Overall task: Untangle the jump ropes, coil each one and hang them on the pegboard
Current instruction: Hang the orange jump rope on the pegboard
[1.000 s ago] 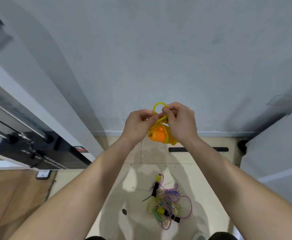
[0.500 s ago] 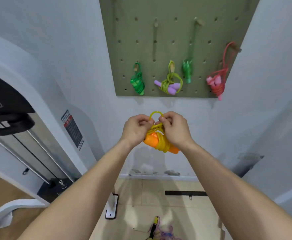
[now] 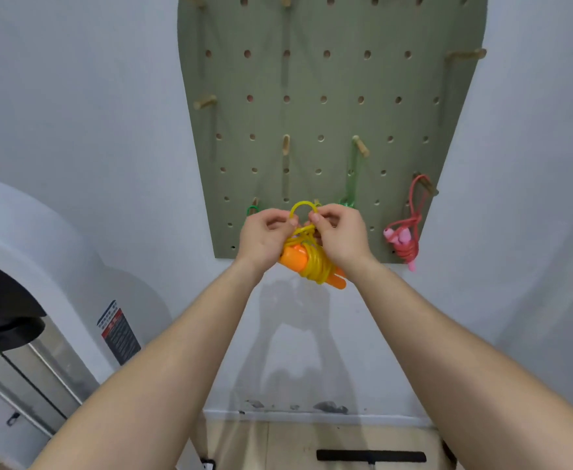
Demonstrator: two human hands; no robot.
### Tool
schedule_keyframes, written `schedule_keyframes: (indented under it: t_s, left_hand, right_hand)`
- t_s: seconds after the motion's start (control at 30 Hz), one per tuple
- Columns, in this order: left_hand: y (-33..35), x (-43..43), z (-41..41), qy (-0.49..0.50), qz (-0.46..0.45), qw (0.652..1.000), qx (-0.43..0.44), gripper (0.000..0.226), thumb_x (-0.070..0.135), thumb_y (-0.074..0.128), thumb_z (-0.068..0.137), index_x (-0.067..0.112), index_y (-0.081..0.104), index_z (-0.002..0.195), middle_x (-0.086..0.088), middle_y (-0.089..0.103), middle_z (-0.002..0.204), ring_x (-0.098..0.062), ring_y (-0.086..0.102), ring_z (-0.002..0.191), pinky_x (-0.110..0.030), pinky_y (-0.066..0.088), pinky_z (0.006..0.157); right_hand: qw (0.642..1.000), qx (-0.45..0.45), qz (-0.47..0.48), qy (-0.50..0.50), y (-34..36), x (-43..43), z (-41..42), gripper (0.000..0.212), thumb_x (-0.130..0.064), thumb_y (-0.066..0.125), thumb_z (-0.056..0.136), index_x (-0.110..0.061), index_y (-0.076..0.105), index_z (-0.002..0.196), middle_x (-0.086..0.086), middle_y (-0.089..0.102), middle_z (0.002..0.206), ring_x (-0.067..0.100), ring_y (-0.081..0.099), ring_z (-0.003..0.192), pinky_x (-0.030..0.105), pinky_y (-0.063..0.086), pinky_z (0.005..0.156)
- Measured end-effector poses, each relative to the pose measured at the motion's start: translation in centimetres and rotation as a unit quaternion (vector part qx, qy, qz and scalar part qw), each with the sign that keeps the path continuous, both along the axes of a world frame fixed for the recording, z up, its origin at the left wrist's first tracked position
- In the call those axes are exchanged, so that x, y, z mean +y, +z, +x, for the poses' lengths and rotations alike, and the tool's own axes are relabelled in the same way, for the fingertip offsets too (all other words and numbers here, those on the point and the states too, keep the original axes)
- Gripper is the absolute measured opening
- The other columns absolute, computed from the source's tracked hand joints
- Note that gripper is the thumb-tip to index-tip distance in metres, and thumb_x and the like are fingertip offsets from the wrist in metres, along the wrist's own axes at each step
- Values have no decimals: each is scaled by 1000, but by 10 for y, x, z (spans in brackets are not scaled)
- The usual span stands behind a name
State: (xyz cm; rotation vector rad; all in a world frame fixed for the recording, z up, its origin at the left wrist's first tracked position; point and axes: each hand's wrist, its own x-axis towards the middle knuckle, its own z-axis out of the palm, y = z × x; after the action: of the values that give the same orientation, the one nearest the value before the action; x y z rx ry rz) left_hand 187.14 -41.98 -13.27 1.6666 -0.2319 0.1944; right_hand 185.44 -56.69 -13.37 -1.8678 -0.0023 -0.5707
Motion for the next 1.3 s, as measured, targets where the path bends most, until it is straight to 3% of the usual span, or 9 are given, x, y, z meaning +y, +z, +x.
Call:
schedule_keyframes:
  t_s: [0.17,0.37,0.63,0.77,0.87,0.93,1.07,1.2,1.3]
  left_hand:
    - [45,-7,64,53,-12,998,-29,17,18,79,83,10,77,98,-3,75,87,-14,71,80,-31,57,80]
    - [63,-6,135,115,15,993,-33,7,27,80,81,25,77,87,4,75,86,-15,71,86,-38,58,86]
    - [64,-9,190,139,61,988,-30,14,39,76,76,40,69,64,19,71,79,-14,70,91,-42,52,96]
    - [70,-14,207,150,113,982,-30,8,45,75,75,38,71,72,17,73,88,-16,67,99,-44,48,99]
    - [71,-18,215,152,160,975,-26,13,45,76,78,38,68,70,13,74,95,-18,66,101,-43,48,99]
    - [69,-18,217,146,177,973,-32,8,44,75,80,36,73,80,11,75,99,-18,67,102,-41,50,98]
    - [67,-8,202,134,175,973,-68,40,33,71,87,18,68,124,0,71,119,-20,64,115,-36,48,103]
    - [59,18,170,112,264,955,-77,52,40,62,92,15,56,138,-2,64,133,-24,58,123,-39,45,105]
    - [55,34,141,98,388,914,-67,60,49,57,90,19,51,142,-4,60,138,-27,55,126,-40,48,100]
  right_hand:
    - [999,-9,51,-5,48,-1,68,17,-16,69,90,-25,70,76,5,76,83,25,74,84,51,59,83]
    - [996,10,92,-13,67,8,144,23,-14,70,90,-25,70,70,-4,74,72,22,74,80,48,60,83]
    - [996,25,64,-57,70,10,200,28,-15,70,90,-28,70,65,3,76,85,24,73,88,46,59,86]
    - [995,26,13,-92,76,10,211,12,-17,69,91,-18,79,85,4,77,93,24,70,95,38,56,89]
    - [994,35,-32,-99,75,7,212,14,-19,67,93,-15,79,95,5,76,101,24,66,103,30,51,89]
    - [993,43,-54,-98,73,7,208,15,-20,65,94,-16,79,99,5,75,105,23,65,106,27,49,89]
    - [987,47,-81,-128,71,3,193,23,-24,66,93,-15,75,112,6,73,115,25,63,115,30,48,99]
    - [973,81,-171,-135,67,-5,163,31,-29,60,94,-19,70,121,9,70,121,30,62,116,34,50,97]
    - [942,111,-290,-124,68,-7,132,37,-28,55,95,-16,63,129,12,66,124,35,59,118,39,51,94]
